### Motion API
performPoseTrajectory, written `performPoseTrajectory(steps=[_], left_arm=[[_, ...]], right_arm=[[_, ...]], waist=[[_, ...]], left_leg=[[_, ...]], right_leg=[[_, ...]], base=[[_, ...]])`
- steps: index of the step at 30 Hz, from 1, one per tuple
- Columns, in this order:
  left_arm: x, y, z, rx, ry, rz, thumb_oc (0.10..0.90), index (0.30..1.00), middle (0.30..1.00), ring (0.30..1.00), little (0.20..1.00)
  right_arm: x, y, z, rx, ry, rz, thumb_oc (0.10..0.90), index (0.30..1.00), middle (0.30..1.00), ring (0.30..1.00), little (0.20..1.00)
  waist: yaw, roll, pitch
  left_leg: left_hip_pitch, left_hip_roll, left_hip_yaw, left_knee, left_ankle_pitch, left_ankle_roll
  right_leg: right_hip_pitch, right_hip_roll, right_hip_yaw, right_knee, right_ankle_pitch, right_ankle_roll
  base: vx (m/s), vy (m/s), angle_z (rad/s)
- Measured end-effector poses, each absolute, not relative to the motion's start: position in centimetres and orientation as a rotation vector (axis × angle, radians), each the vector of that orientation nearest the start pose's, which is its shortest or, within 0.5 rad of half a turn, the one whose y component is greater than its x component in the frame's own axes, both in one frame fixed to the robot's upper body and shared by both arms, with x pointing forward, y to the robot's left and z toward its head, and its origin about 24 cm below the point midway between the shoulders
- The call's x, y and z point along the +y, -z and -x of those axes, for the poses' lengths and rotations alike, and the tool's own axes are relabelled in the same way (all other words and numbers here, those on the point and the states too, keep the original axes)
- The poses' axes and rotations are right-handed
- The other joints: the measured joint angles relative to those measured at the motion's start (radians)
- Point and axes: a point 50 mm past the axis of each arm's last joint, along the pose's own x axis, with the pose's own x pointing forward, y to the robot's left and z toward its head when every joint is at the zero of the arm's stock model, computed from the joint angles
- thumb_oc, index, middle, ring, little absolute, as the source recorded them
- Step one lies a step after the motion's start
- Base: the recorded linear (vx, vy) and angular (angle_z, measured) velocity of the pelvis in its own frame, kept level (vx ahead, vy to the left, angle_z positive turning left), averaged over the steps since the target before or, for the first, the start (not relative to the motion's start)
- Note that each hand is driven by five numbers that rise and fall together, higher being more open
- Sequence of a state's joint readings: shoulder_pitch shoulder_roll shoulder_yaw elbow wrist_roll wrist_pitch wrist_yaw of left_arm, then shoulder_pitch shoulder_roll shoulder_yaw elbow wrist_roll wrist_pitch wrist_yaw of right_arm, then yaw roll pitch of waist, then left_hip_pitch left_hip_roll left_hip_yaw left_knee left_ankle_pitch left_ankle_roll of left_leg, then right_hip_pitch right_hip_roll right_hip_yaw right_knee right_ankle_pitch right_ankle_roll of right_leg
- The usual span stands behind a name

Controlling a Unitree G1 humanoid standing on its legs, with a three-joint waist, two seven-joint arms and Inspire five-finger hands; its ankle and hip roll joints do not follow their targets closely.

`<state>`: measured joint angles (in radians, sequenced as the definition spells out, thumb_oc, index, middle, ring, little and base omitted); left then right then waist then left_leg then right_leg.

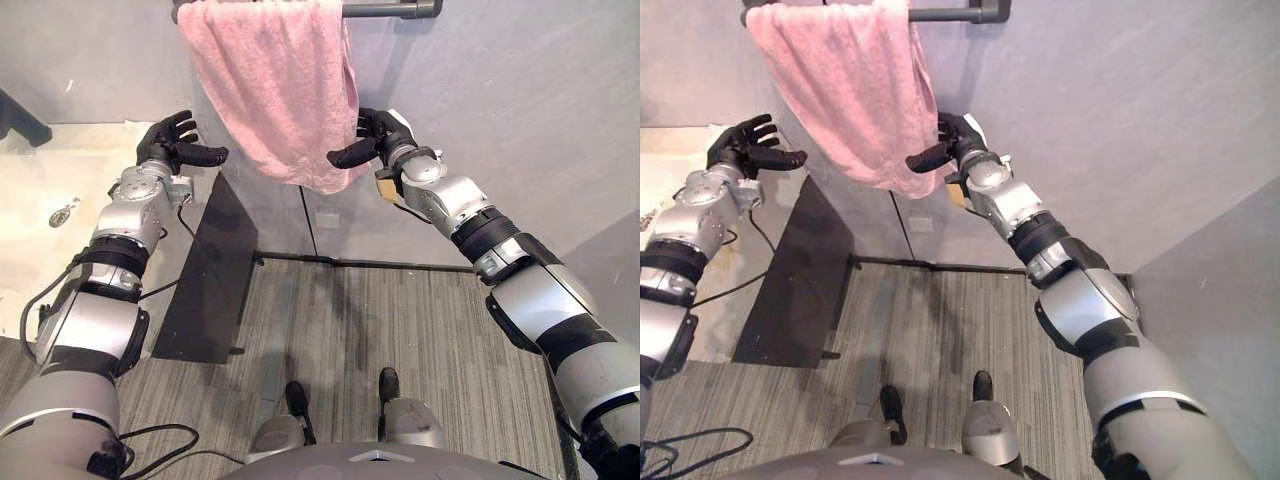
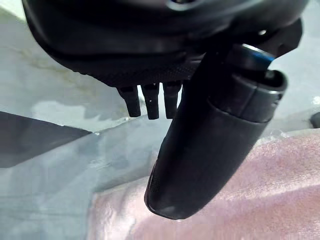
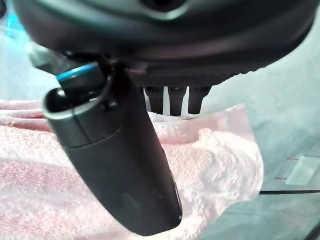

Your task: Organize the bathroom.

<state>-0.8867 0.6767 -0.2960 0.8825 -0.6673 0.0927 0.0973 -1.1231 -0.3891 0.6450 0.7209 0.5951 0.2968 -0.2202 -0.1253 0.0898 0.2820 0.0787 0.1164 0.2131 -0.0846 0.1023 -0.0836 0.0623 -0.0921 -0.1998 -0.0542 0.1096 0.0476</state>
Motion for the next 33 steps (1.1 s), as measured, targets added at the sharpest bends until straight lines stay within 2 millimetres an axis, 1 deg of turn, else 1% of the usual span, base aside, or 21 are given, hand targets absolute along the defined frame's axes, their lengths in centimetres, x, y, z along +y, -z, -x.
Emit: performPoseTrajectory(steps=[5, 8, 10, 11, 12, 13, 14, 16, 17, 18, 19, 20, 23, 25, 26, 27, 29, 30, 31, 32, 33], left_arm=[[28.3, -15.0, -38.1, 0.098, -0.235, -0.056, 0.800, 0.900, 0.900, 0.900, 0.900], [28.3, -13.5, -37.4, 0.140, -0.214, -0.020, 0.800, 0.900, 0.900, 0.900, 0.900], [28.4, -11.9, -36.6, 0.164, -0.203, 0.007, 0.800, 0.900, 0.900, 0.900, 0.900], [28.5, -8.9, -35.2, 0.240, -0.177, 0.029, 0.800, 0.900, 0.900, 0.900, 0.900], [28.5, -7.5, -34.6, 0.299, -0.170, 0.036, 0.800, 0.900, 0.900, 0.900, 0.900], [28.5, -7.5, -34.6, 0.299, -0.170, 0.036, 0.800, 0.900, 0.900, 0.900, 0.900], [28.5, -4.6, -32.6, 0.377, -0.153, 0.028, 0.800, 0.900, 0.900, 0.900, 0.900], [28.4, -1.6, -30.0, 0.439, -0.143, 0.033, 0.800, 0.900, 0.900, 0.900, 0.900], [28.3, -0.1, -28.4, 0.475, -0.143, 0.042, 0.800, 0.900, 0.900, 0.900, 0.900], [28.1, 2.2, -26.3, 0.549, -0.157, 0.068, 0.800, 0.900, 0.900, 0.900, 0.900], [27.8, 3.3, -25.3, 0.578, -0.166, 0.077, 0.800, 0.900, 0.900, 0.900, 0.900], [27.4, 4.1, -23.7, 0.562, -0.184, 0.101, 0.800, 0.900, 0.900, 0.900, 0.900], [26.6, 6.2, -20.8, 0.580, -0.237, 0.152, 0.800, 0.900, 0.900, 0.900, 0.900], [26.1, 8.2, -18.4, 0.625, -0.309, 0.221, 0.800, 0.900, 0.900, 0.900, 0.900], [26.1, 8.2, -18.4, 0.625, -0.309, 0.221, 0.800, 0.900, 0.900, 0.900, 0.900], [25.5, 10.0, -16.3, 0.715, -0.331, 0.267, 0.800, 0.900, 0.900, 0.900, 0.900], [25.3, 11.2, -14.9, 0.783, -0.359, 0.318, 0.800, 0.900, 0.900, 0.900, 0.900], [25.2, 11.8, -14.7, 0.816, -0.360, 0.322, 0.800, 0.900, 0.900, 0.900, 0.900], [25.2, 11.8, -14.7, 0.816, -0.360, 0.322, 0.800, 0.900, 0.900, 0.900, 0.900], [25.2, 13.3, -13.5, 0.943, -0.390, 0.322, 0.800, 0.900, 0.900, 0.900, 0.900], [25.2, 13.3, -13.5, 0.943, -0.390, 0.322, 0.800, 0.900, 0.900, 0.900, 0.900]], right_arm=[[-10.3, -18.1, -40.7, 0.079, -0.131, 0.382, 0.800, 0.900, 0.900, 0.900, 0.900], [-10.9, -17.6, -40.7, 0.097, -0.102, 0.464, 0.800, 0.900, 0.900, 0.900, 0.900], [-11.1, -16.8, -40.5, 0.108, -0.096, 0.510, 0.800, 0.900, 0.900, 0.900, 0.900], [-11.8, -15.3, -40.1, 0.147, -0.081, 0.567, 0.800, 0.900, 0.900, 0.900, 0.900], [-12.2, -14.6, -39.9, 0.180, -0.073, 0.578, 0.800, 0.900, 0.900, 0.900, 0.900], [-12.2, -14.6, -39.9, 0.180, -0.073, 0.578, 0.800, 0.900, 0.900, 0.900, 0.900], [-13.0, -13.0, -39.1, 0.216, -0.069, 0.586, 0.800, 0.900, 0.900, 0.900, 0.900], [-14.3, -11.1, -37.7, 0.247, -0.072, 0.591, 0.800, 0.900, 0.900, 0.900, 0.900], [-15.2, -9.9, -36.9, 0.269, -0.065, 0.612, 0.800, 0.900, 0.900, 0.900, 0.900], [-16.8, -7.6, -35.7, 0.354, -0.036, 0.670, 0.800, 0.900, 0.900, 0.900, 0.900], [-17.9, -6.2, -35.0, 0.414, -0.018, 0.682, 0.800, 0.900, 0.900, 0.900, 0.900], [-19.4, -4.2, -33.3, 0.448, 0.009, 0.667, 0.800, 0.900, 0.900, 0.900, 0.900], [-22.8, 0.4, -29.0, 0.592, 0.043, 0.750, 0.800, 0.900, 0.900, 0.900, 0.900], [-25.0, 4.5, -24.4, 0.744, 0.036, 0.794, 0.800, 0.900, 0.900, 0.900, 0.900], [-25.0, 4.5, -24.4, 0.744, 0.036, 0.794, 0.800, 0.900, 0.900, 0.900, 0.900], [-26.5, 7.6, -20.2, 0.917, 0.005, 0.817, 0.800, 0.900, 0.900, 0.900, 0.900], [-27.2, 9.1, -17.9, 1.017, -0.015, 0.815, 0.800, 0.900, 0.900, 0.900, 0.900], [-27.6, 9.9, -16.9, 1.051, -0.031, 0.832, 0.800, 0.900, 0.900, 0.900, 0.900], [-27.6, 9.9, -16.9, 1.051, -0.031, 0.832, 0.800, 0.900, 0.900, 0.900, 0.900], [-27.8, 11.4, -14.8, 1.147, -0.109, 0.900, 0.800, 0.900, 0.900, 0.900, 0.900], [-27.8, 11.4, -14.8, 1.147, -0.109, 0.900, 0.800, 0.900, 0.900, 0.900, 0.900]], waist=[[0.001, -0.001, 0.000], [0.008, -0.011, -0.006], [0.010, -0.022, -0.016], [0.011, -0.041, -0.033], [0.012, -0.049, -0.037], [0.012, -0.049, -0.037], [0.012, -0.060, -0.045], [0.013, -0.065, -0.053], [0.014, -0.067, -0.055], [0.017, -0.068, -0.055], [0.017, -0.069, -0.056], [0.019, -0.070, -0.056], [0.016, -0.065, -0.058], [0.012, -0.055, -0.064], [0.012, -0.055, -0.064], [0.002, -0.043, -0.069], [-0.006, -0.037, -0.070], [-0.007, -0.035, -0.071], [-0.007, -0.035, -0.071], [-0.007, -0.035, -0.071], [-0.007, -0.035, -0.071]], left_leg=[[0.000, 0.002, 0.001, 0.000, 0.000, 0.000], [0.000, 0.007, 0.001, 0.000, 0.001, 0.000], [0.002, 0.011, 0.002, 0.000, 0.001, -0.001], [0.002, 0.015, 0.005, 0.000, 0.000, -0.001], [0.001, 0.015, 0.007, 0.000, -0.001, -0.002], [0.001, 0.015, 0.007, 0.000, -0.001, -0.002], [0.002, 0.017, 0.008, 0.000, -0.001, -0.002], [0.004, 0.017, 0.017, 0.000, -0.001, -0.002], [0.004, 0.017, 0.022, 0.000, -0.001, -0.002], [0.004, 0.018, 0.026, -0.002, -0.006, -0.003], [0.002, 0.017, 0.026, -0.001, -0.005, -0.003], [0.003, 0.018, 0.031, -0.005, -0.008, -0.003], [0.004, 0.017, 0.036, -0.005, -0.019, 0.002], [0.001, 0.018, 0.039, -0.005, -0.019, 0.002], [0.001, 0.018, 0.039, -0.005, -0.019, 0.002], [-0.001, 0.020, 0.040, -0.006, -0.020, 0.002], [-0.003, 0.022, 0.039, -0.006, -0.021, 0.000], [-0.002, 0.025, 0.035, -0.005, -0.021, -0.001], [-0.002, 0.025, 0.035, -0.005, -0.021, -0.001], [-0.003, 0.034, 0.026, -0.006, -0.021, -0.001], [-0.003, 0.034, 0.026, -0.006, -0.021, -0.001]], right_leg=[[0.000, 0.003, 0.001, -0.001, 0.002, -0.001], [0.000, 0.010, 0.002, -0.002, 0.002, -0.002], [0.000, 0.013, 0.004, -0.005, 0.002, -0.002], [0.002, 0.018, 0.010, -0.014, 0.004, -0.004], [0.006, 0.020, 0.010, -0.022, 0.006, -0.006], [0.006, 0.020, 0.010, -0.022, 0.006, -0.006], [0.004, 0.023, 0.014, -0.022, 0.007, -0.007], [0.002, 0.023, 0.020, -0.023, 0.007, -0.007], [-0.001, 0.023, 0.026, -0.023, 0.007, -0.007], [-0.003, 0.023, 0.032, -0.024, 0.007, -0.007], [-0.008, 0.025, 0.036, -0.024, 0.009, -0.005], [-0.007, 0.024, 0.038, -0.024, 0.009, -0.005], [-0.010, 0.024, 0.046, -0.024, 0.006, -0.002], [-0.014, 0.025, 0.051, -0.024, 0.005, 0.000], [-0.014, 0.025, 0.051, -0.024, 0.005, 0.000], [-0.016, 0.026, 0.051, -0.024, 0.005, 0.001], [-0.017, 0.028, 0.049, -0.020, 0.005, 0.002], [-0.018, 0.029, 0.044, -0.013, 0.002, -0.002], [-0.018, 0.029, 0.044, -0.013, 0.002, -0.002], [-0.018, 0.037, 0.035, 0.004, -0.009, -0.012], [-0.018, 0.037, 0.035, 0.004, -0.009, -0.012]], base=[[-0.06, -0.053, -0.01], [-0.10, -0.077, -0.02], [-0.09, -0.042, -0.05], [-0.12, -0.038, -0.05], [-0.08, -0.021, -0.04], [-0.14, -0.033, -0.02], [-0.14, -0.026, -0.06], [-0.14, -0.020, -0.10], [-0.12, -0.008, -0.14], [-0.10, -0.003, -0.13], [-0.12, 0.001, -0.10], [-0.07, 0.005, -0.08], [-0.11, 0.001, -0.08], [-0.12, -0.003, -0.08], [-0.15, -0.016, -0.07], [-0.19, -0.057, -0.04], [-0.18, -0.075, 0.01], [-0.06, -0.038, 0.03], [-0.08, -0.050, 0.18], [-0.04, -0.026, 0.15], [-0.15, -0.104, 0.18]])
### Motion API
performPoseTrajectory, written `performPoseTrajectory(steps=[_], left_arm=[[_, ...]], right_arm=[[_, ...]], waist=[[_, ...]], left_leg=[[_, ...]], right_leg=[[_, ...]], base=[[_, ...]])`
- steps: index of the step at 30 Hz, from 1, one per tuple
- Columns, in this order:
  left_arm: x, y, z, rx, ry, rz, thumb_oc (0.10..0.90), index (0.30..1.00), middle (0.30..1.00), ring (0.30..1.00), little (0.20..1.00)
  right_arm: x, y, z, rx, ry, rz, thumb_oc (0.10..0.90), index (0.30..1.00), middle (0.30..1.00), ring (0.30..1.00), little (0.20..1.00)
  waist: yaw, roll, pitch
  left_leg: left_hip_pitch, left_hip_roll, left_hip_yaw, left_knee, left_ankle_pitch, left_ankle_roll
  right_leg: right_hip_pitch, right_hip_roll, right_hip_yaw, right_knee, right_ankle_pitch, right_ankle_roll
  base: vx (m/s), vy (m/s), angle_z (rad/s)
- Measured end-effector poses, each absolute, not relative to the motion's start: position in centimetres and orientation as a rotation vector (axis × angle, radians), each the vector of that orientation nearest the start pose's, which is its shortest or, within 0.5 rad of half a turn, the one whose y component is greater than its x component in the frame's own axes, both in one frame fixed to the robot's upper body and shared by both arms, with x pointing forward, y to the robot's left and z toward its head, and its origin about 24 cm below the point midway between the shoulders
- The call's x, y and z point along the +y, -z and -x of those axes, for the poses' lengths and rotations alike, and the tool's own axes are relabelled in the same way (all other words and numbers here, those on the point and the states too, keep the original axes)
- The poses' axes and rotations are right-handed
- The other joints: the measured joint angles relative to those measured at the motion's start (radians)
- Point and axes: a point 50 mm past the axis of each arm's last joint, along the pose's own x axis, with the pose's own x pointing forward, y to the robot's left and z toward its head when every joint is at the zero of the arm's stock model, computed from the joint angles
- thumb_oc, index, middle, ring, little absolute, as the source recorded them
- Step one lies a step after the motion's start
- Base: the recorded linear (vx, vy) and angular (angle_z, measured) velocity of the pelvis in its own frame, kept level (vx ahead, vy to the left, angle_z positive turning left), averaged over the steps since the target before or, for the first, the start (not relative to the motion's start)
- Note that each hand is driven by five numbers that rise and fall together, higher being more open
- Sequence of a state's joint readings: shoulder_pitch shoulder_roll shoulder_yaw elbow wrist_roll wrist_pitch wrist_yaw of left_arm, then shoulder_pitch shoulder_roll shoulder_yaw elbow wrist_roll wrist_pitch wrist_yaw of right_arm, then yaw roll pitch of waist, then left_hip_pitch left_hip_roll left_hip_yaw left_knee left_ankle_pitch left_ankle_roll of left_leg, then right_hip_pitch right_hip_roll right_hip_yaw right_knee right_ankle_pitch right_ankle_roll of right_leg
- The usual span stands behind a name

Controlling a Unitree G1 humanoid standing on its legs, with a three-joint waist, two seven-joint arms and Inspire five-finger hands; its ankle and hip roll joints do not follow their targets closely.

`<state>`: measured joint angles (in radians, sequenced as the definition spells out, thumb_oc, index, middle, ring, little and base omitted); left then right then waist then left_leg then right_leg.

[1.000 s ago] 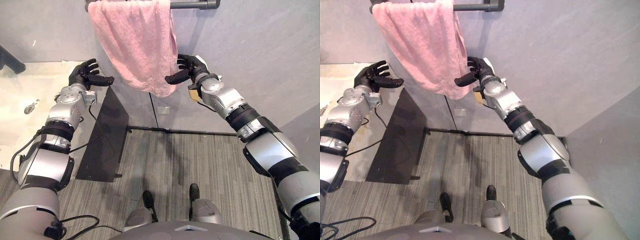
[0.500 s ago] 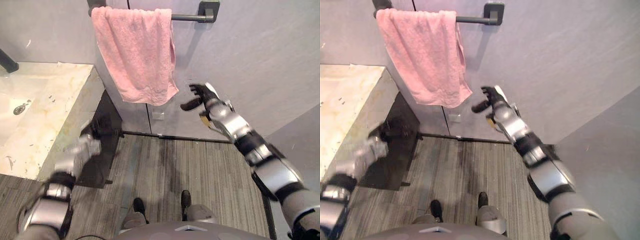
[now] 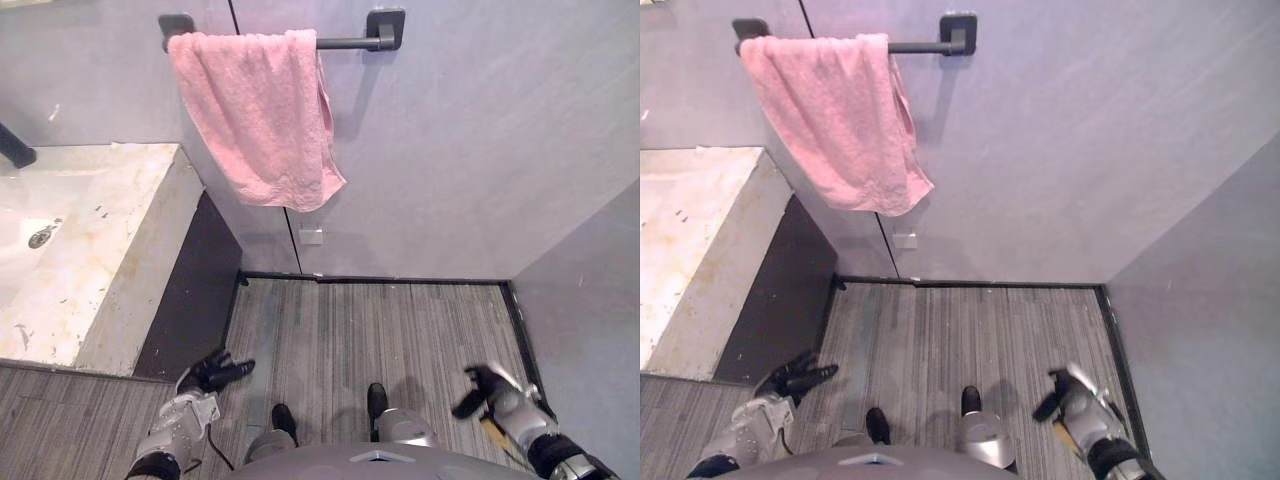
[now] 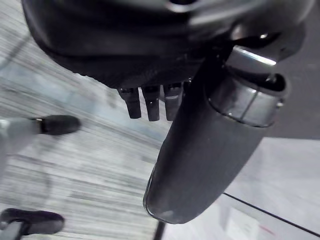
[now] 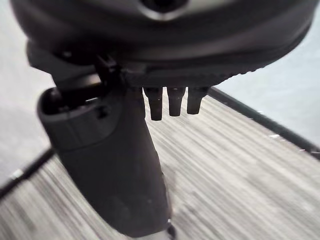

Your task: Organize the bathroom.

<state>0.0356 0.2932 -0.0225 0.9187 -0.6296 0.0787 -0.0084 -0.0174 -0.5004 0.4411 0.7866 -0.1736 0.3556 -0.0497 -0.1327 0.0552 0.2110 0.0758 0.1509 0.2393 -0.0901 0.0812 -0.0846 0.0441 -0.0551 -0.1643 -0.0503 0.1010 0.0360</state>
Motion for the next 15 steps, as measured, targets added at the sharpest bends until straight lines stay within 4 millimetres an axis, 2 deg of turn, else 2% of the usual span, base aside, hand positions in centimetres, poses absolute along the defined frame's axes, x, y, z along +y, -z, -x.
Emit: performPoseTrajectory(steps=[1, 2, 3, 5, 6, 7, 9, 10, 11, 12, 13, 15], left_arm=[[25.3, 14.0, -12.3, 1.007, -0.406, 0.311, 0.800, 0.900, 0.900, 0.900, 0.900], [25.6, 15.0, -10.2, 1.107, -0.429, 0.273, 0.800, 0.900, 0.900, 0.900, 0.900], [25.6, 15.0, -10.2, 1.107, -0.429, 0.273, 0.800, 0.900, 0.900, 0.900, 0.900], [26.2, 16.0, -7.4, 1.271, -0.474, 0.187, 0.800, 0.900, 0.900, 0.900, 0.900], [26.5, 16.0, -6.7, 1.301, -0.493, 0.163, 0.800, 0.900, 0.900, 0.900, 0.900], [26.6, 16.2, -5.1, 1.353, -0.518, 0.159, 0.800, 0.900, 0.900, 0.900, 0.900], [26.3, 16.4, -3.1, 1.399, -0.543, 0.174, 0.800, 0.900, 0.900, 0.900, 0.900], [26.2, 16.5, -2.6, 1.421, -0.551, 0.186, 0.800, 0.900, 0.900, 0.900, 0.900], [26.2, 16.5, -2.8, 1.421, -0.548, 0.185, 0.800, 0.900, 0.900, 0.900, 0.900], [26.2, 16.5, -3.2, 1.417, -0.532, 0.170, 0.800, 0.900, 0.900, 0.900, 0.900], [26.2, 16.4, -4.0, 1.407, -0.515, 0.164, 0.800, 0.900, 0.900, 0.900, 0.900], [26.1, 16.3, -5.0, 1.375, -0.506, 0.172, 0.800, 0.900, 0.900, 0.900, 0.900]], right_arm=[[-27.9, 11.8, -14.3, 1.149, -0.131, 0.912, 0.800, 0.900, 0.900, 0.900, 0.900], [-28.1, 12.6, -13.6, 1.170, -0.157, 0.943, 0.800, 0.900, 0.900, 0.900, 0.900], [-28.1, 12.6, -13.6, 1.170, -0.157, 0.943, 0.800, 0.900, 0.900, 0.900, 0.900], [-27.8, 13.9, -12.7, 1.266, -0.196, 0.963, 0.800, 0.900, 0.900, 0.900, 0.900], [-27.5, 14.1, -12.7, 1.281, -0.198, 0.953, 0.800, 0.900, 0.900, 0.900, 0.900], [-27.1, 14.1, -12.8, 1.265, -0.207, 0.946, 0.800, 0.900, 0.900, 0.900, 0.900], [-26.7, 13.7, -14.1, 1.193, -0.220, 0.966, 0.800, 0.900, 0.900, 0.900, 0.900], [-26.4, 13.5, -14.8, 1.151, -0.212, 0.962, 0.800, 0.900, 0.900, 0.900, 0.900], [-26.2, 13.5, -14.9, 1.138, -0.211, 0.961, 0.800, 0.900, 0.900, 0.900, 0.900], [-26.0, 13.4, -15.0, 1.127, -0.214, 0.959, 0.800, 0.900, 0.900, 0.900, 0.900], [-25.8, 13.3, -15.4, 1.112, -0.214, 0.958, 0.800, 0.900, 0.900, 0.900, 0.900], [-25.7, 12.7, -17.0, 1.066, -0.195, 0.970, 0.800, 0.900, 0.900, 0.900, 0.900]], waist=[[0.006, 0.000, 0.000], [0.025, 0.004, -0.002], [0.025, 0.004, -0.002], [0.076, 0.006, 0.000], [0.092, -0.001, 0.006], [0.110, -0.002, 0.010], [0.117, 0.002, 0.036], [0.120, -0.005, 0.054], [0.116, -0.014, 0.059], [0.109, -0.035, 0.069], [0.113, -0.060, 0.071], [0.112, -0.087, 0.078]], left_leg=[[-0.004, 0.008, -0.001, 0.000, 0.000, 0.000], [-0.022, 0.023, -0.022, 0.011, 0.000, -0.001], [-0.022, 0.023, -0.022, 0.011, 0.000, -0.001], [-0.072, 0.063, -0.062, 0.038, -0.006, -0.022], [-0.075, 0.075, -0.057, 0.035, -0.008, -0.034], [-0.082, 0.092, -0.034, 0.030, -0.020, -0.040], [-0.101, 0.132, 0.028, 0.058, -0.027, -0.036], [-0.114, 0.170, 0.120, 0.120, -0.022, -0.049], [-0.126, 0.179, 0.153, 0.174, -0.007, -0.073], [-0.136, 0.173, 0.154, 0.240, 0.010, -0.100], [-0.138, 0.155, 0.142, 0.323, 0.016, -0.110], [-0.137, 0.133, 0.110, 0.447, 0.001, -0.100]], right_leg=[[-0.008, 0.007, -0.003, 0.011, -0.005, -0.008], [-0.018, 0.024, -0.026, 0.035, -0.014, -0.021], [-0.018, 0.024, -0.026, 0.035, -0.014, -0.021], [-0.070, 0.047, -0.058, 0.118, -0.065, -0.059], [-0.087, 0.048, -0.069, 0.139, -0.077, -0.070], [-0.090, 0.054, -0.093, 0.142, -0.085, -0.081], [-0.083, 0.055, -0.150, 0.152, -0.096, -0.105], [-0.056, 0.043, -0.204, 0.141, -0.095, -0.124], [-0.034, 0.032, -0.232, 0.119, -0.092, -0.129], [-0.005, 0.017, -0.259, 0.084, -0.093, -0.127], [0.010, -0.012, -0.263, 0.059, -0.094, -0.127], [0.003, -0.047, -0.245, 0.046, -0.093, -0.127]], base=[[-0.19, -0.139, 0.19], [-0.19, -0.139, 0.19], [-0.19, -0.147, 0.33], [-0.19, -0.151, 0.49], [-0.16, -0.137, 0.52], [-0.13, -0.144, 0.54], [-0.08, -0.127, 0.83], [-0.08, -0.110, 1.00], [-0.06, -0.082, 1.19], [-0.11, -0.044, 1.10], [-0.09, -0.029, 0.88], [-0.09, 0.001, 0.32]])
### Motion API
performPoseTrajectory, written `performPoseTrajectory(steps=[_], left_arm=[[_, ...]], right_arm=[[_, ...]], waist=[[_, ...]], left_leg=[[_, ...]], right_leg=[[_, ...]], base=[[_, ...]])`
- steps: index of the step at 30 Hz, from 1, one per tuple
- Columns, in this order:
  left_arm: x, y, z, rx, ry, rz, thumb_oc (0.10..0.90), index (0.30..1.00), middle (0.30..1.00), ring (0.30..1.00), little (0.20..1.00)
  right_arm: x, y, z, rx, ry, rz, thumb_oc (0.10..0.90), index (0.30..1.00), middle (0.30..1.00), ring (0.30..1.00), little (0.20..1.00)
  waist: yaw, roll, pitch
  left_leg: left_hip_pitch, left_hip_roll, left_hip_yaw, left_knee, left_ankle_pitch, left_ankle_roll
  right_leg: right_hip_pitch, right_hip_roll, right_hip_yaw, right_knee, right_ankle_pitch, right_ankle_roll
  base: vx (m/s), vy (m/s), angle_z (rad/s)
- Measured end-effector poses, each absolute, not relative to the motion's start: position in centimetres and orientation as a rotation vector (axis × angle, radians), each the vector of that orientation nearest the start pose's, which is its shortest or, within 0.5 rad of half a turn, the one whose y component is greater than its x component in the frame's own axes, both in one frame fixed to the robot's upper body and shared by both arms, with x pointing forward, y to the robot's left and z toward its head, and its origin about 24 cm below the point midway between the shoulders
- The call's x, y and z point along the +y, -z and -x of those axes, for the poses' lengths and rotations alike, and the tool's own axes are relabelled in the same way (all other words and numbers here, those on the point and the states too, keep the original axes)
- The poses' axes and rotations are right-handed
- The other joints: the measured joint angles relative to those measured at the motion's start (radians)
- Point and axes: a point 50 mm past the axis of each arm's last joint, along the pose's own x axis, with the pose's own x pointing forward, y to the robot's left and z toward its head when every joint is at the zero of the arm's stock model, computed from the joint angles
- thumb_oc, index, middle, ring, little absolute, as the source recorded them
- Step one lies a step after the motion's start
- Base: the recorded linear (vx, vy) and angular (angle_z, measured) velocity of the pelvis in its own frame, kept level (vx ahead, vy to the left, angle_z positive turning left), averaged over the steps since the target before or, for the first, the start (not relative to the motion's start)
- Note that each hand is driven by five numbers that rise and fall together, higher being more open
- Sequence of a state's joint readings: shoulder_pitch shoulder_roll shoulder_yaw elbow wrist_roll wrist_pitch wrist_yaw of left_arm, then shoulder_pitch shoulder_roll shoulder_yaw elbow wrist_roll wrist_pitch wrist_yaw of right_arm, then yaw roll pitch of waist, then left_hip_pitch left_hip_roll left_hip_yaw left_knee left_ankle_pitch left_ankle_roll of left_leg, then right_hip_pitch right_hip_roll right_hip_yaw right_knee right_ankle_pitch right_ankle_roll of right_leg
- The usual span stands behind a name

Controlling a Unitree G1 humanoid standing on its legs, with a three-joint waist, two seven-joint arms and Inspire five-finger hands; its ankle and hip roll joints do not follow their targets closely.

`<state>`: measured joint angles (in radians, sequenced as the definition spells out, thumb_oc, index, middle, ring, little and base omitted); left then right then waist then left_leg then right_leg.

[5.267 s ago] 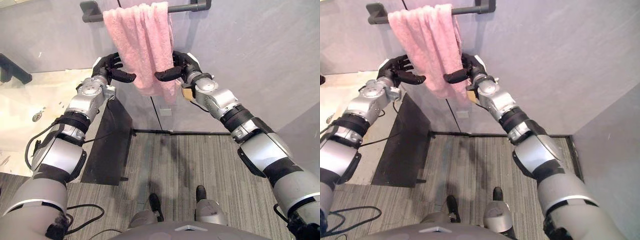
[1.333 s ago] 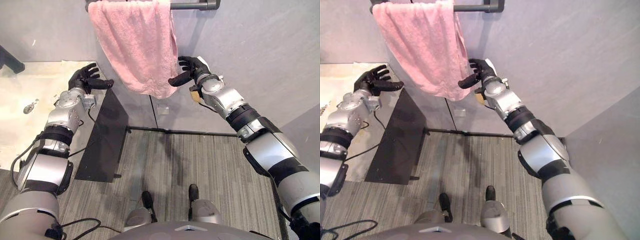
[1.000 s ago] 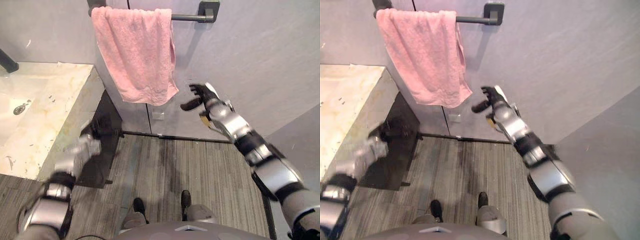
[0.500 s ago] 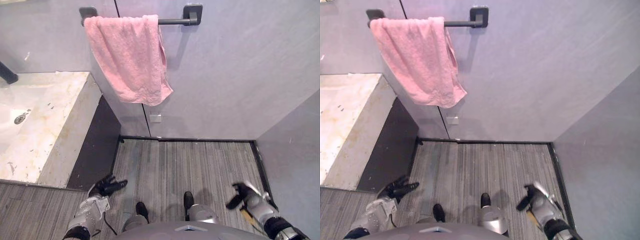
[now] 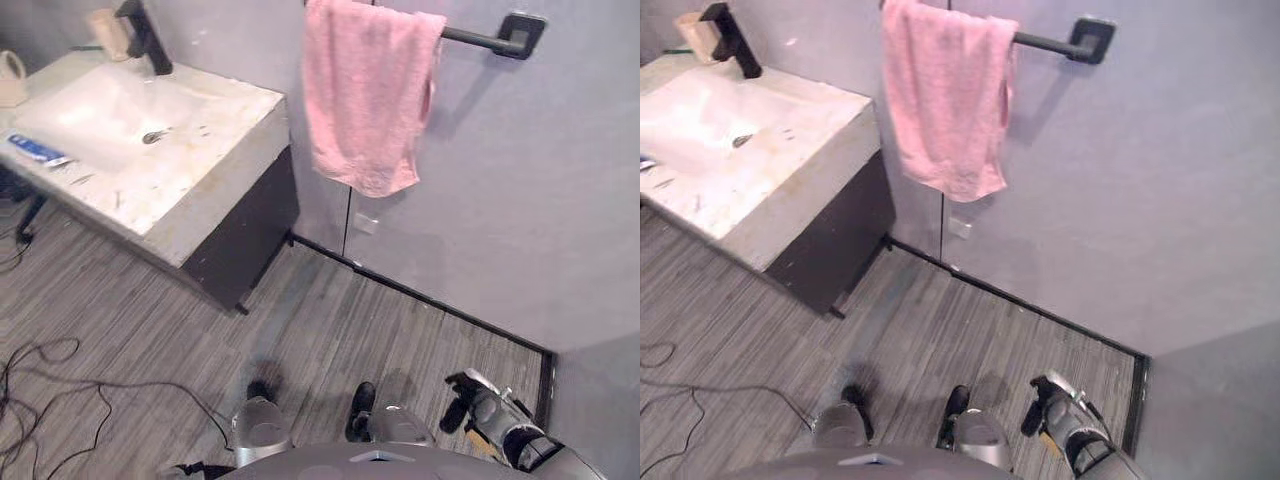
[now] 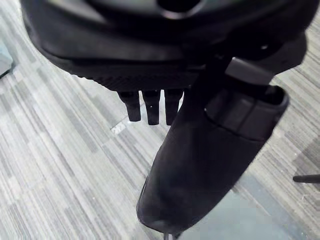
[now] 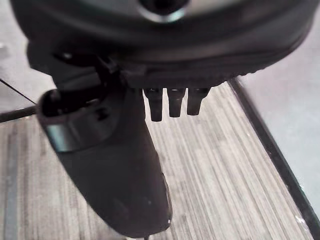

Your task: Organize the bathroom.

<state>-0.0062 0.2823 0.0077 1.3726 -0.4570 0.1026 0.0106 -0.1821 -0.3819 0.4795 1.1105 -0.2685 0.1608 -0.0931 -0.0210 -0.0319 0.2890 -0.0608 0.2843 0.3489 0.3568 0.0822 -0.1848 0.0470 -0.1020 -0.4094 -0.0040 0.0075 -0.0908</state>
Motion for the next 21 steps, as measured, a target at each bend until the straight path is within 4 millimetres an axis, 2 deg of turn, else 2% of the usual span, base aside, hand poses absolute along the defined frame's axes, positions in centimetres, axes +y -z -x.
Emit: performPoseTrajectory(steps=[1, 2, 3, 4, 5, 6, 7, 8, 9, 10, 13, 14, 15, 17, 18, 19, 20, 21], left_arm=[[26.1, 16.3, -5.2, 1.366, -0.503, 0.172, 0.800, 0.900, 0.900, 0.900, 0.900], [26.2, 16.2, -5.6, 1.354, -0.487, 0.134, 0.800, 0.900, 0.900, 0.900, 0.900], [26.3, 16.2, -6.0, 1.341, -0.483, 0.135, 0.800, 0.900, 0.900, 0.900, 0.900], [26.3, 16.0, -6.8, 1.319, -0.474, 0.128, 0.800, 0.900, 0.900, 0.900, 0.900], [26.7, 15.6, -8.4, 1.283, -0.430, 0.060, 0.800, 0.900, 0.900, 0.900, 0.900], [26.9, 15.4, -8.8, 1.266, -0.422, 0.046, 0.800, 0.900, 0.900, 0.900, 0.900], [27.0, 15.2, -9.6, 1.238, -0.407, 0.041, 0.800, 0.900, 0.900, 0.900, 0.900], [26.8, 15.2, -10.0, 1.226, -0.389, 0.033, 0.800, 0.900, 0.900, 0.900, 0.900], [26.8, 14.7, -11.4, 1.176, -0.363, 0.037, 0.800, 0.900, 0.900, 0.900, 0.900], [26.6, 14.4, -12.3, 1.142, -0.339, 0.020, 0.800, 0.900, 0.900, 0.900, 0.900], [25.9, 13.5, -15.0, 1.044, -0.278, 0.008, 0.800, 0.900, 0.900, 0.900, 0.900], [25.8, 13.4, -15.3, 1.039, -0.265, -0.006, 0.800, 0.900, 0.900, 0.900, 0.900], [25.7, 13.2, -15.7, 1.026, -0.257, -0.013, 0.800, 0.900, 0.900, 0.900, 0.900], [25.5, 12.8, -16.6, 0.990, -0.238, -0.015, 0.800, 0.900, 0.900, 0.900, 0.900], [25.3, 12.4, -17.8, 0.972, -0.213, -0.027, 0.800, 0.900, 0.900, 0.900, 0.900], [25.3, 12.2, -18.3, 0.959, -0.207, -0.031, 0.800, 0.900, 0.900, 0.900, 0.900], [25.5, 11.8, -18.8, 0.945, -0.207, -0.035, 0.800, 0.900, 0.900, 0.900, 0.900], [26.0, 11.3, -19.4, 0.924, -0.210, -0.047, 0.800, 0.900, 0.900, 0.900, 0.900]], right_arm=[[-25.6, 12.5, -17.4, 1.048, -0.189, 0.973, 0.800, 0.900, 0.900, 0.900, 0.900], [-25.6, 12.0, -18.3, 1.005, -0.180, 0.975, 0.800, 0.900, 0.900, 0.900, 0.900], [-25.7, 12.0, -18.1, 1.001, -0.175, 0.973, 0.800, 0.900, 0.900, 0.900, 0.900], [-25.8, 12.0, -17.9, 0.996, -0.169, 0.963, 0.800, 0.900, 0.900, 0.900, 0.900], [-25.8, 12.3, -17.3, 1.006, -0.163, 0.944, 0.800, 0.900, 0.900, 0.900, 0.900], [-25.7, 12.4, -17.1, 1.013, -0.168, 0.939, 0.800, 0.900, 0.900, 0.900, 0.900], [-25.9, 12.7, -16.2, 1.036, -0.161, 0.921, 0.800, 0.900, 0.900, 0.900, 0.900], [-26.2, 12.6, -16.3, 1.028, -0.149, 0.918, 0.800, 0.900, 0.900, 0.900, 0.900], [-26.5, 12.9, -15.3, 1.057, -0.120, 0.890, 0.800, 0.900, 0.900, 0.900, 0.900], [-26.3, 13.0, -15.0, 1.058, -0.122, 0.884, 0.800, 0.900, 0.900, 0.900, 0.900], [-26.0, 13.2, -14.7, 1.054, -0.132, 0.873, 0.800, 0.900, 0.900, 0.900, 0.900], [-25.8, 13.3, -14.4, 1.057, -0.139, 0.867, 0.800, 0.900, 0.900, 0.900, 0.900], [-25.8, 13.4, -14.3, 1.058, -0.142, 0.865, 0.800, 0.900, 0.900, 0.900, 0.900], [-25.8, 13.2, -14.8, 1.041, -0.142, 0.870, 0.800, 0.900, 0.900, 0.900, 0.900], [-25.9, 13.7, -13.3, 1.084, -0.148, 0.864, 0.800, 0.900, 0.900, 0.900, 0.900], [-25.9, 13.9, -12.7, 1.102, -0.157, 0.863, 0.800, 0.900, 0.900, 0.900, 0.900], [-25.9, 14.0, -12.5, 1.108, -0.164, 0.866, 0.800, 0.900, 0.900, 0.900, 0.900], [-25.9, 13.9, -12.9, 1.097, -0.165, 0.870, 0.800, 0.900, 0.900, 0.900, 0.900]], waist=[[-0.004, -0.009, 0.002], [-0.024, -0.007, 0.000], [-0.031, -0.001, 0.001], [-0.042, 0.004, -0.001], [-0.053, -0.008, 0.006], [-0.057, -0.014, 0.007], [-0.068, -0.016, 0.002], [-0.079, 0.002, 0.004], [-0.099, 0.013, 0.009], [-0.098, 0.001, 0.005], [-0.106, -0.014, 0.003], [-0.113, -0.020, 0.002], [-0.121, -0.022, 0.002], [-0.148, 0.008, 0.018], [-0.164, 0.060, 0.032], [-0.175, 0.084, 0.031], [-0.176, 0.098, 0.027], [-0.172, 0.101, 0.029]], left_leg=[[0.004, -0.007, -0.005, 0.034, -0.007, 0.003], [0.027, -0.035, -0.028, 0.123, -0.041, 0.023], [0.043, -0.048, -0.035, 0.134, -0.057, 0.027], [0.050, -0.068, -0.043, 0.106, -0.087, 0.032], [0.054, -0.107, -0.057, 0.051, -0.089, 0.037], [0.054, -0.125, -0.061, 0.024, -0.089, 0.038], [0.055, -0.142, -0.050, -0.014, -0.114, 0.046], [0.062, -0.140, -0.042, -0.049, -0.139, 0.072], [0.116, -0.169, -0.031, -0.173, -0.181, 0.091], [0.125, -0.200, -0.027, -0.213, -0.164, 0.117], [0.085, -0.247, -0.013, -0.204, -0.167, 0.144], [0.073, -0.260, -0.013, -0.185, -0.171, 0.152], [0.056, -0.263, -0.013, -0.161, -0.180, 0.163], [0.028, -0.247, -0.025, -0.129, -0.191, 0.187], [0.016, -0.227, -0.100, -0.131, -0.177, 0.203], [0.005, -0.215, -0.144, -0.150, -0.155, 0.206], [0.000, -0.213, -0.173, -0.186, -0.125, 0.207], [0.008, -0.218, -0.183, -0.240, -0.090, 0.203]], right_leg=[[-0.007, -0.010, 0.006, 0.000, 0.000, 0.000], [-0.032, -0.022, 0.028, -0.002, 0.002, 0.002], [-0.036, -0.025, 0.029, -0.002, 0.003, 0.005], [-0.047, -0.029, 0.036, 0.005, 0.005, 0.008], [-0.079, -0.043, 0.077, 0.025, 0.028, 0.058], [-0.088, -0.048, 0.092, 0.024, 0.042, 0.087], [-0.102, -0.056, 0.109, 0.015, 0.052, 0.100], [-0.102, -0.050, 0.109, 0.013, 0.062, 0.115], [-0.111, -0.051, 0.126, 0.017, 0.109, 0.135], [-0.127, -0.072, 0.141, 0.019, 0.122, 0.152], [-0.163, -0.123, 0.173, 0.017, 0.154, 0.202], [-0.168, -0.138, 0.184, 0.019, 0.187, 0.227], [-0.174, -0.144, 0.197, 0.024, 0.219, 0.219], [-0.210, -0.133, 0.333, 0.080, 0.283, 0.252], [-0.233, -0.090, 0.469, 0.221, 0.213, 0.262], [-0.248, -0.050, 0.509, 0.318, 0.127, 0.253], [-0.262, -0.022, 0.509, 0.389, 0.061, 0.249], [-0.276, 0.008, 0.498, 0.425, 0.003, 0.242]], base=[[-0.14, 0.037, 0.14], [-0.12, 0.039, 0.20], [-0.12, 0.048, 0.40], [-0.18, 0.112, 0.69], [-0.14, 0.161, 0.71], [-0.12, 0.157, 0.59], [-0.07, 0.188, 0.33], [-0.24, 0.242, 0.43], [-0.26, 0.245, 0.36], [-0.25, 0.177, 0.20], [-0.21, 0.072, -0.11], [-0.24, 0.052, 0.05], [-0.15, 0.049, 0.03], [-0.17, 0.016, 0.41], [-0.18, 0.002, 1.24], [-0.20, -0.043, 1.50], [-0.13, -0.093, 1.03], [-0.11, -0.110, 0.64]])
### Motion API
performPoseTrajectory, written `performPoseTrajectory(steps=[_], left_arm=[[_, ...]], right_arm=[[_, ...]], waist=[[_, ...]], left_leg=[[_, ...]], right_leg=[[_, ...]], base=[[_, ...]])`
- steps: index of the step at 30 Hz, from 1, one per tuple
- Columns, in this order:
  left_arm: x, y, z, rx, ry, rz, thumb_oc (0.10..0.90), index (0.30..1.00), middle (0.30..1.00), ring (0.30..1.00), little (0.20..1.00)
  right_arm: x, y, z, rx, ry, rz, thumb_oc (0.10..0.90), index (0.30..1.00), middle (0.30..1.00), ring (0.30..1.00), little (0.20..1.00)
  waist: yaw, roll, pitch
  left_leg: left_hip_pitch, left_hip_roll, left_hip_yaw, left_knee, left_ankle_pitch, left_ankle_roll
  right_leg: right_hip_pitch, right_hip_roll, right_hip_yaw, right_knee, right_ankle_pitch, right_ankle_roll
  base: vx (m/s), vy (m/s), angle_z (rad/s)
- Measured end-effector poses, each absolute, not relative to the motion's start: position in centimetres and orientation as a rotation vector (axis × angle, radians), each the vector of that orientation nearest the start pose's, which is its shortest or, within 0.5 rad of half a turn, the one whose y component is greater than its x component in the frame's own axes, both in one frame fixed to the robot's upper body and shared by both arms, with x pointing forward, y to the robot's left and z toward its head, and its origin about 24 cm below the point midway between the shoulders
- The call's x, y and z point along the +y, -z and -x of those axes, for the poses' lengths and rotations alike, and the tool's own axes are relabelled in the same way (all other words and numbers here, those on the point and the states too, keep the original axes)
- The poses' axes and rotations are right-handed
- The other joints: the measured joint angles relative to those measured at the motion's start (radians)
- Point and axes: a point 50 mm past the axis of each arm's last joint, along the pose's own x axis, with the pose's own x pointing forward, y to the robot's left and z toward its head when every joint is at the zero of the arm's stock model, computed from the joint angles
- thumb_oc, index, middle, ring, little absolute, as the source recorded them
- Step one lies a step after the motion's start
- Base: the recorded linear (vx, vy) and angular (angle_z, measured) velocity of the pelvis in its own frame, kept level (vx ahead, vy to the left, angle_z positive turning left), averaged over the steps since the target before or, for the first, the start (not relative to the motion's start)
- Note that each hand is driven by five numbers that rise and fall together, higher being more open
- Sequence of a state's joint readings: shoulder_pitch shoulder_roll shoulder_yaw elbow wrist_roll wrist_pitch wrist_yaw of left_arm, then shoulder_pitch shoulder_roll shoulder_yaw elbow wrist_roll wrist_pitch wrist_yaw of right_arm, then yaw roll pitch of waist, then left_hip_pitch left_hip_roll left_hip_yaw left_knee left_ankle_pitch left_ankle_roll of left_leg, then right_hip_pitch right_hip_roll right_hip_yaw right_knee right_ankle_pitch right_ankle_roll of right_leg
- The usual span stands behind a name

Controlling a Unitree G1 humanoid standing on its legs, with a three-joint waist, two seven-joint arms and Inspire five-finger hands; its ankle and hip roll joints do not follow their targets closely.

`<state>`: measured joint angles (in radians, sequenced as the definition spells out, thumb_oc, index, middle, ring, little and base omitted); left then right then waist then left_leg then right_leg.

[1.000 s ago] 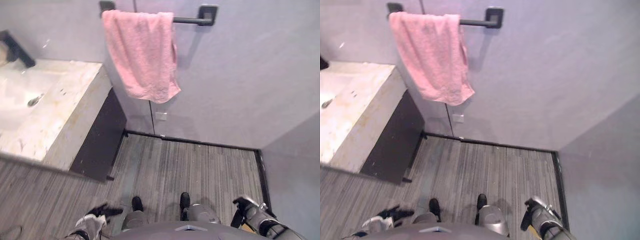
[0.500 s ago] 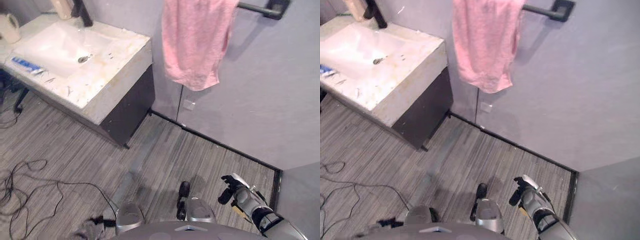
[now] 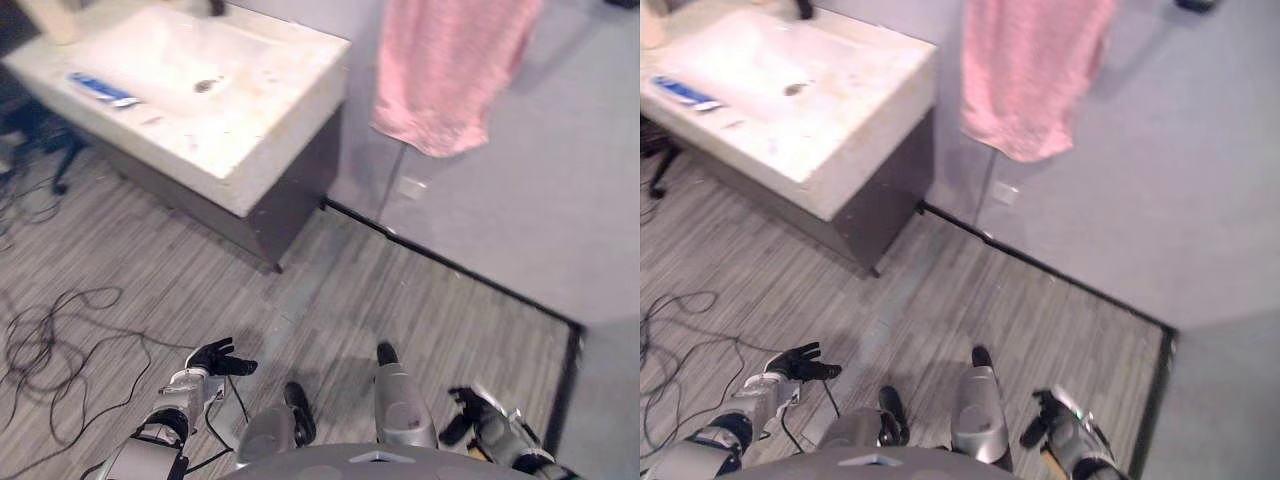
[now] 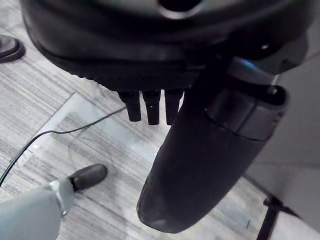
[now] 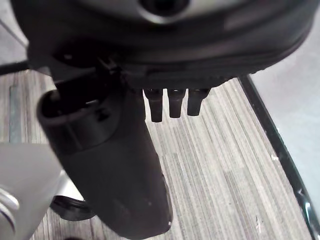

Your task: Organize the bathroom.

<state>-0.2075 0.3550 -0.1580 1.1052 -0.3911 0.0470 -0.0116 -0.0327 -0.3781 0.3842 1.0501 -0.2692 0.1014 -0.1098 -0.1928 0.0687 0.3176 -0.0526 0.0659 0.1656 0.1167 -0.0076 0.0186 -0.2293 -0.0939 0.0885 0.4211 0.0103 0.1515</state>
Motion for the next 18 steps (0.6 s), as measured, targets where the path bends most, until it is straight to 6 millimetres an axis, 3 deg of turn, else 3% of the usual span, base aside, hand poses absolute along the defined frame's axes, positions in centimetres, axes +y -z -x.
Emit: performPoseTrajectory(steps=[2, 3, 4, 5, 8, 10, 12, 13, 14, 18], left_arm=[[27.2, 11.3, -19.0, 0.937, -0.283, -0.042, 0.800, 0.900, 0.900, 0.900, 0.900], [27.4, 12.0, -17.7, 0.994, -0.314, -0.030, 0.800, 0.900, 0.900, 0.900, 0.900], [26.5, 12.3, -17.7, 0.996, -0.321, 0.002, 0.800, 0.900, 0.900, 0.900, 0.900], [25.5, 13.2, -16.5, 1.022, -0.322, 0.041, 0.800, 0.900, 0.900, 0.900, 0.900], [24.8, 14.1, -14.7, 1.060, -0.341, 0.075, 0.800, 0.900, 0.900, 0.900, 0.900], [24.5, 14.1, -14.8, 1.054, -0.340, 0.082, 0.800, 0.900, 0.900, 0.900, 0.900], [24.5, 13.8, -15.8, 1.031, -0.337, 0.084, 0.800, 0.900, 0.900, 0.900, 0.900], [24.3, 13.6, -16.4, 1.023, -0.332, 0.084, 0.800, 0.900, 0.900, 0.900, 0.900], [24.3, 13.7, -16.2, 1.028, -0.335, 0.082, 0.800, 0.900, 0.900, 0.900, 0.900], [24.2, 13.5, -16.9, 1.007, -0.325, 0.067, 0.800, 0.900, 0.900, 0.900, 0.900]], right_arm=[[-26.1, 13.5, -14.4, 1.073, -0.152, 0.898, 0.800, 0.900, 0.900, 0.900, 0.900], [-26.3, 13.0, -15.6, 1.049, -0.139, 0.908, 0.800, 0.900, 0.900, 0.900, 0.900], [-27.0, 12.6, -16.1, 1.042, -0.117, 0.930, 0.800, 0.900, 0.900, 0.900, 0.900], [-27.6, 12.2, -16.6, 1.025, -0.101, 0.952, 0.800, 0.900, 0.900, 0.900, 0.900], [-27.2, 12.0, -17.2, 0.997, -0.103, 0.949, 0.800, 0.900, 0.900, 0.900, 0.900], [-27.1, 11.7, -17.6, 0.966, -0.089, 0.953, 0.800, 0.900, 0.900, 0.900, 0.900], [-26.8, 11.8, -17.6, 0.960, -0.088, 0.947, 0.800, 0.900, 0.900, 0.900, 0.900], [-26.6, 12.0, -17.5, 0.973, -0.077, 0.938, 0.800, 0.900, 0.900, 0.900, 0.900], [-26.6, 12.1, -17.4, 0.979, -0.076, 0.934, 0.800, 0.900, 0.900, 0.900, 0.900], [-27.1, 11.7, -17.8, 0.951, -0.041, 0.922, 0.800, 0.900, 0.900, 0.900, 0.900]], waist=[[0.022, -0.013, -0.006], [0.042, -0.021, -0.006], [0.034, 0.010, 0.007], [0.029, 0.043, 0.004], [0.039, 0.048, 0.001], [0.048, 0.035, 0.005], [0.023, -0.010, 0.011], [0.024, -0.048, 0.006], [0.025, -0.062, -0.001], [0.007, -0.081, -0.008]], left_leg=[[0.007, -0.020, -0.013, -0.084, 0.065, -0.022], [0.005, -0.053, -0.020, -0.097, 0.080, -0.034], [0.003, -0.046, -0.031, -0.096, 0.076, -0.044], [-0.001, -0.038, -0.062, -0.112, 0.089, -0.057], [0.003, -0.015, -0.095, -0.125, 0.113, -0.066], [-0.010, 0.003, -0.071, -0.134, 0.090, -0.069], [-0.029, 0.015, 0.002, -0.095, 0.053, -0.066], [-0.054, 0.045, -0.009, 0.037, 0.030, -0.077], [-0.052, 0.062, -0.022, 0.096, 0.016, -0.096], [-0.030, 0.123, -0.058, 0.217, -0.028, -0.116]], right_leg=[[0.025, 0.055, -0.034, -0.085, -0.081, -0.061], [0.103, 0.073, -0.060, -0.219, -0.090, -0.096], [0.133, 0.068, -0.066, -0.278, -0.051, -0.094], [0.163, 0.077, -0.101, -0.323, -0.029, -0.096], [0.182, 0.098, -0.147, -0.329, -0.029, -0.101], [0.179, 0.098, -0.199, -0.329, -0.025, -0.123], [0.179, 0.060, -0.254, -0.337, -0.027, -0.163], [0.176, 0.039, -0.282, -0.334, -0.028, -0.182], [0.175, 0.034, -0.288, -0.332, -0.037, -0.197], [0.132, 0.003, -0.302, -0.286, -0.037, -0.192]], base=[[-0.13, -0.155, 0.24], [-0.16, -0.159, 0.15], [-0.13, -0.105, 0.47], [-0.10, -0.075, 0.52], [-0.15, -0.034, 0.45], [-0.13, 0.028, 0.51], [-0.09, 0.076, 0.99], [-0.09, 0.062, 0.82], [-0.13, 0.129, 0.51], [-0.13, 0.231, 0.18]])
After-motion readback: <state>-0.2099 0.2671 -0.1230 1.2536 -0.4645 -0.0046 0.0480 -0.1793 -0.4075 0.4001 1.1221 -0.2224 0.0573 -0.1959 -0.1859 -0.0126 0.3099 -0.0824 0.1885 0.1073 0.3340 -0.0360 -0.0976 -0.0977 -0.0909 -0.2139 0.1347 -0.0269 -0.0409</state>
